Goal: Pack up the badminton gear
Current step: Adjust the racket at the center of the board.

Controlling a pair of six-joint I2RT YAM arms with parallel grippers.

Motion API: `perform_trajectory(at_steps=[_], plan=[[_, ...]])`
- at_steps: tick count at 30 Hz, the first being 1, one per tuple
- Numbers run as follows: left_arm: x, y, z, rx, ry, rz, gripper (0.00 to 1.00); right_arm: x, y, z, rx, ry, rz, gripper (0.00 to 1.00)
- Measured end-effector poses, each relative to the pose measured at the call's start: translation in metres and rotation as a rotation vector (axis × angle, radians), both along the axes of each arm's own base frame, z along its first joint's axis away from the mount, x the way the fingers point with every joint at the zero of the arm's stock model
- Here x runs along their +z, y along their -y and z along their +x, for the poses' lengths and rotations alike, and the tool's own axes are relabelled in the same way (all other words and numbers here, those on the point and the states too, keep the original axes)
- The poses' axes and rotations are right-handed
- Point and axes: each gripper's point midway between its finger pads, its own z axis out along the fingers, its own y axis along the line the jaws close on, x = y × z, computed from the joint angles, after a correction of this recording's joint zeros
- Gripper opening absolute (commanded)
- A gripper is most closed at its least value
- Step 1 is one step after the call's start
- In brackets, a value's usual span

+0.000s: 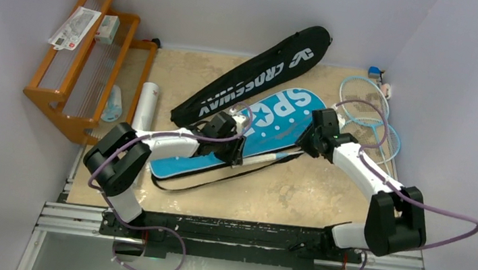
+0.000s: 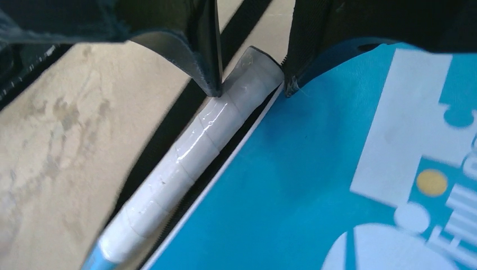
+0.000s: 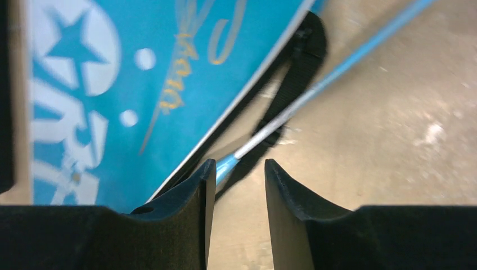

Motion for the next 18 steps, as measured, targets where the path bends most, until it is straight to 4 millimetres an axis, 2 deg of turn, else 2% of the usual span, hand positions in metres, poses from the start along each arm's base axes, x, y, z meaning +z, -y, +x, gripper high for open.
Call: perform_trajectory(at_steps=[4,6,8,12,14,18], plan=[[0.001,0.02,-0.026,-0.11,-0.026,-0.021,0.28,-0.032,0.023,-0.019,-0.103,-0.145,-0.102,0.41],[-0.001,0.027,-0.044,-0.164,-0.059,-0.035,0.26,-0.04,0.029,-0.025,-0.127,-0.183,-0.127,0.42],[-0.001,0.029,-0.056,-0.195,-0.083,-0.056,0.25,-0.042,0.032,-0.026,-0.144,-0.195,-0.136,0.45],[0.001,0.022,-0.065,-0.199,-0.098,-0.057,0.2,-0.042,0.03,-0.023,-0.146,-0.179,-0.122,0.5],[0.003,0.02,-0.066,-0.197,-0.101,-0.053,0.26,-0.042,0.027,-0.021,-0.133,-0.164,-0.111,0.49],[0.01,0.013,-0.067,-0.177,-0.094,-0.037,0.48,-0.041,0.025,-0.019,-0.113,-0.152,-0.105,0.48]])
